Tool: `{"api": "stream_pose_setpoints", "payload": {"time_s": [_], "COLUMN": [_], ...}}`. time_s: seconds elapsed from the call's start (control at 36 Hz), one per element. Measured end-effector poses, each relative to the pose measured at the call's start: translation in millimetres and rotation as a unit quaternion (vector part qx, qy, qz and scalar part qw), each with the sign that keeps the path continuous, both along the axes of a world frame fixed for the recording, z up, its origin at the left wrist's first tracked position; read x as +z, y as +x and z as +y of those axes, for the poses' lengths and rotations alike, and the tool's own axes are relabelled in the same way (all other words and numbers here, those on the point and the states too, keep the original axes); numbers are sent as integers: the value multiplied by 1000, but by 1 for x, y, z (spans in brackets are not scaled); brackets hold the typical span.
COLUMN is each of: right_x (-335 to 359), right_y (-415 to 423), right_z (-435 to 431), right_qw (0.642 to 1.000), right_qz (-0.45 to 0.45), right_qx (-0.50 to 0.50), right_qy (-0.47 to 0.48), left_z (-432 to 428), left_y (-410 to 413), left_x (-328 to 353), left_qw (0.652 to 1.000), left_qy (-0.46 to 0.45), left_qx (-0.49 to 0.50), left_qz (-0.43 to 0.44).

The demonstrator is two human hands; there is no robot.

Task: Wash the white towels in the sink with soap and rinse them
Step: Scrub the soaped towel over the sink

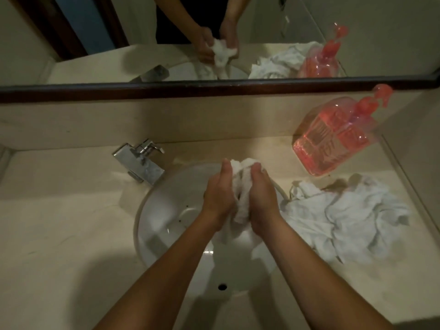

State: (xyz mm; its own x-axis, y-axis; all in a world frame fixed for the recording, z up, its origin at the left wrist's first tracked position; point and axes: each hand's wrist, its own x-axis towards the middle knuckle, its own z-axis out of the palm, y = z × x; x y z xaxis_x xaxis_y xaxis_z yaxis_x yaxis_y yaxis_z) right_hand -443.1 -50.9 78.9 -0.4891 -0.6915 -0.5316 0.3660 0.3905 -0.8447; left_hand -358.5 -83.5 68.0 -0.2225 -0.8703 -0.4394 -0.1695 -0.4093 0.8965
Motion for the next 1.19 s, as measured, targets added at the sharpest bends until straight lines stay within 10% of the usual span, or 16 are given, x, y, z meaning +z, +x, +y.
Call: {"api": "stream_pose_setpoints", "payload": {"time_s": [0.22, 0.39, 0.53, 0.72, 1.19], "right_x": [-27, -33, -18, -36, -71], "right_y": [-55, -95, -104, -117, 35], "right_z": [0, 13, 16, 18, 4], "right_qw": [994, 971, 960, 828, 969], "right_qz": [-49, 69, -41, 140, 76], "right_qx": [56, 182, 247, 500, 185], "right_qy": [84, 141, 121, 211, 146], "left_z": [-22, -23, -12, -2, 33], "left_y": [39, 81, 91, 98, 23], "left_x": [10, -14, -39, -70, -65], "left_qw": [977, 964, 982, 985, 994], "left_qy": [142, 206, 139, 113, 49], "left_qx": [-18, -72, -125, -82, 73], "left_qz": [161, 152, 16, -98, -63]}}
